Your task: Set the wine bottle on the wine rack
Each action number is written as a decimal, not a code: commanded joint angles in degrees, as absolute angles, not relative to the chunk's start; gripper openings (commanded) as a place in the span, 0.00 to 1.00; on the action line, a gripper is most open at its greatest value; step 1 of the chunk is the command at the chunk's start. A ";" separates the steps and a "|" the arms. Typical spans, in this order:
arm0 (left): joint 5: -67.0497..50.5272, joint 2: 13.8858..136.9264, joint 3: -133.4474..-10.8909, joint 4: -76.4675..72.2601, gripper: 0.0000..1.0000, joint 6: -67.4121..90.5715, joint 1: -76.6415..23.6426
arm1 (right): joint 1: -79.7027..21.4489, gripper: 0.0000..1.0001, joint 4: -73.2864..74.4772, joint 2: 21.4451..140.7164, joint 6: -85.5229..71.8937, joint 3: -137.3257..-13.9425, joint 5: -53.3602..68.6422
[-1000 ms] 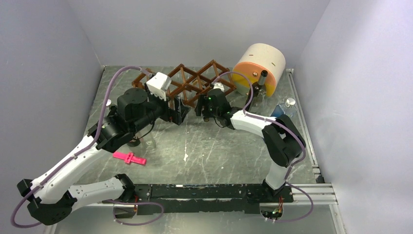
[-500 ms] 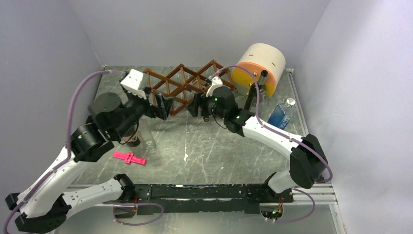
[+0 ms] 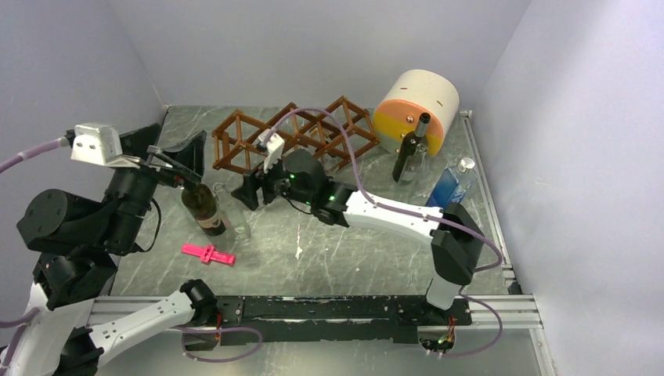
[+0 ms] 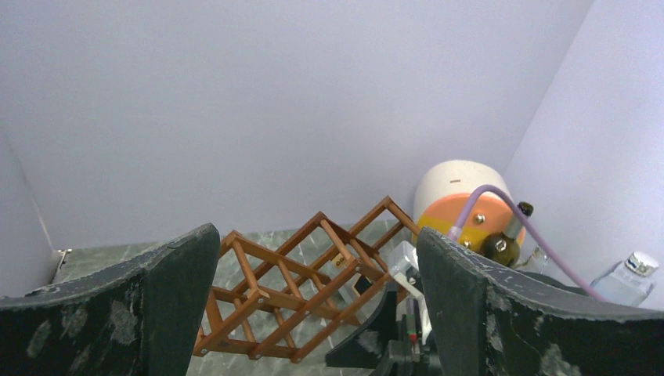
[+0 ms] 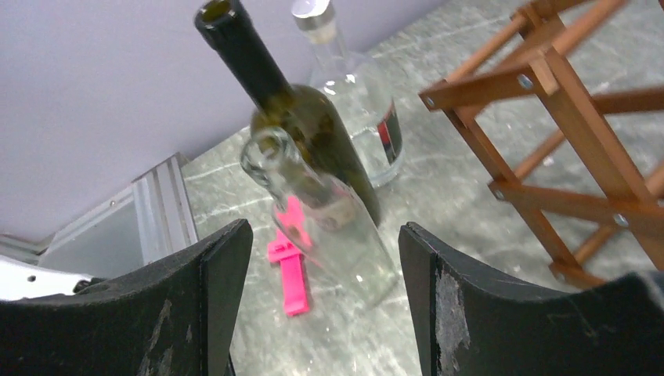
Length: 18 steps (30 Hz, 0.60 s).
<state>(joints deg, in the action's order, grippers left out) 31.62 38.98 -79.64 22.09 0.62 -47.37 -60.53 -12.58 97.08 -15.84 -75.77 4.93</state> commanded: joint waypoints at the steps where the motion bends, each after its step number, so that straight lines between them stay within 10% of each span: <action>1: 33.93 38.03 -80.77 22.39 0.99 0.23 -47.22 | -61.88 0.73 -13.21 102.36 -11.50 -83.08 7.33; 12: 33.71 36.56 -80.06 24.32 0.99 1.36 -47.20 | -64.27 0.68 -9.28 110.86 -7.07 -91.89 8.82; 18: 33.16 37.40 -81.78 27.22 0.99 3.65 -47.25 | -64.59 0.40 -14.22 110.66 -4.20 -89.73 7.32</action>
